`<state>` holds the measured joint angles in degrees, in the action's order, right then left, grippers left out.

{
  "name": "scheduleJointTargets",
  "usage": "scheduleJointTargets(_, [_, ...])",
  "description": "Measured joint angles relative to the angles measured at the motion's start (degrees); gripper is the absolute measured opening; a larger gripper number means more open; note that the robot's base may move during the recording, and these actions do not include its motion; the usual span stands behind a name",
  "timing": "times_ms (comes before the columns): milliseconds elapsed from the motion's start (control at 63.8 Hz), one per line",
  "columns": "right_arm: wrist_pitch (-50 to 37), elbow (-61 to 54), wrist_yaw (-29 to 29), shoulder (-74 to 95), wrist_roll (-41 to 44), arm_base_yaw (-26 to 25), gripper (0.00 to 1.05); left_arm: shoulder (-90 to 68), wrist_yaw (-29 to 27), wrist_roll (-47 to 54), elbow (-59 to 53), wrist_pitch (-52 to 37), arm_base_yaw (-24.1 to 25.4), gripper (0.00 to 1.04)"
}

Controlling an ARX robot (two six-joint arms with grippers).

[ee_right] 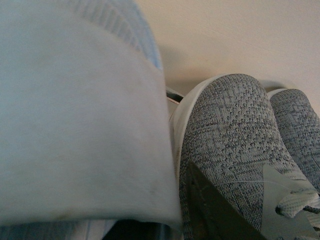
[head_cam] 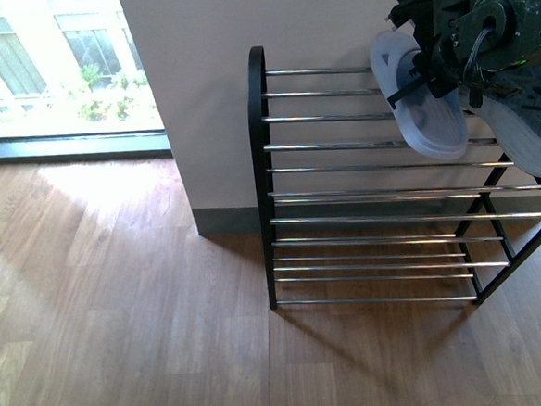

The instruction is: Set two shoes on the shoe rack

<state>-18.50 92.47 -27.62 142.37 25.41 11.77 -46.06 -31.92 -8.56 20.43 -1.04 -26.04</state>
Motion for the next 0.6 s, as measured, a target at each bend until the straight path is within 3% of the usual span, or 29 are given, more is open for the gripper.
scheduleJointTargets(486, [-7.5, -17.1, 11.4, -16.7, -7.5, 2.5, 0.91, 0.0, 0.0, 0.0, 0.0, 0.0, 0.0, 0.02])
scheduleJointTargets(533, [-8.8, -19.8, 12.7, -19.1, -8.2, 2.5, 0.97, 0.0, 0.0, 0.0, 0.0, 0.0, 0.0, 0.02])
scheduleJointTargets(596, [-10.4, -23.5, 14.3, -22.1, -9.4, 2.3, 0.96, 0.0, 0.0, 0.0, 0.0, 0.0, 0.0, 0.02])
